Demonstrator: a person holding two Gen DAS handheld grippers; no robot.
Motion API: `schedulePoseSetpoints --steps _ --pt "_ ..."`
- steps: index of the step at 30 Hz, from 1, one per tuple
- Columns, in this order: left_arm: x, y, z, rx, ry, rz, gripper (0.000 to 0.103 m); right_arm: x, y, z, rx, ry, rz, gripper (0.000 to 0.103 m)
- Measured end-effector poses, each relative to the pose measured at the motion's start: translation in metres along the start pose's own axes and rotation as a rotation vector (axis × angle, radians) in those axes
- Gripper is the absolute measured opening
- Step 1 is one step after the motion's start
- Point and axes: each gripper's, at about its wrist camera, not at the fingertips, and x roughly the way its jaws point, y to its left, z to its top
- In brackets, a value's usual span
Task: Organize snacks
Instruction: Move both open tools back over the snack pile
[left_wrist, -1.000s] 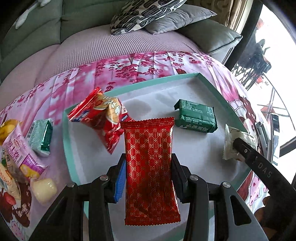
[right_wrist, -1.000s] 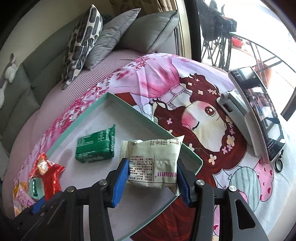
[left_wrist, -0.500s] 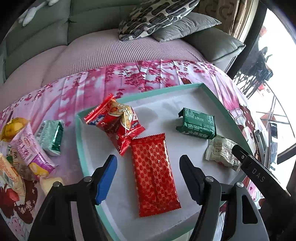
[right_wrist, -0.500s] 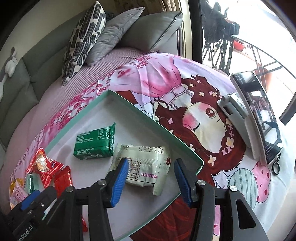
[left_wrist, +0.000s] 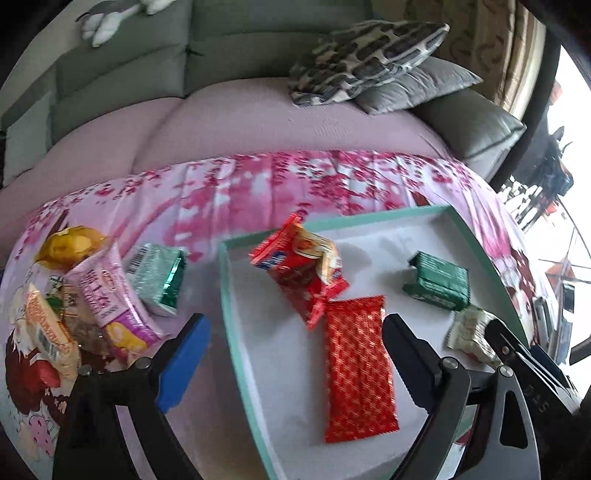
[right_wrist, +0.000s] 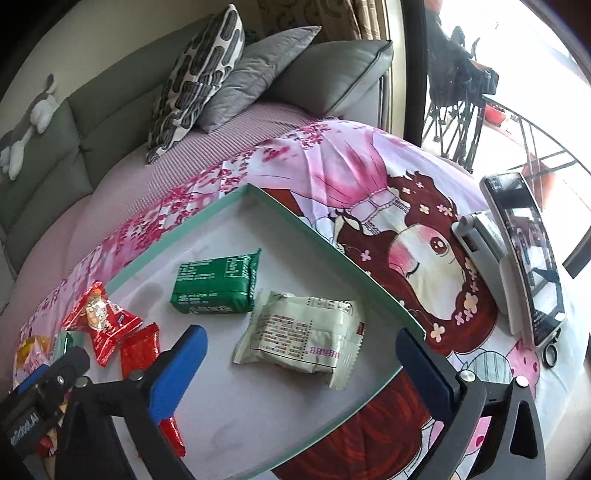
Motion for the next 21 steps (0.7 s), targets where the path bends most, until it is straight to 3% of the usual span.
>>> schedulePoseSetpoints --steps 7,12,17,21 --pt "-0.003 0.017 -0.004 -0.025 -0.009 -0.002 0.094 -0.008 0.01 -0.002 -0.022 -0.023 0.025 0.103" --pt "-0.012 0.035 -0.01 -0.043 -0.006 0.016 0.094 -0.018 0.013 -0.005 0.003 -0.034 0.102 0.103" --pt "-0.019 0.059 -0.01 -0.058 0.018 0.085 0.094 -0.023 0.033 -0.01 -0.063 -0.023 0.12 0.103" --pt "-0.019 0.085 -0.013 -0.086 0.066 0.127 0.094 -0.026 0.056 -0.02 -0.093 0.009 0.209 0.103"
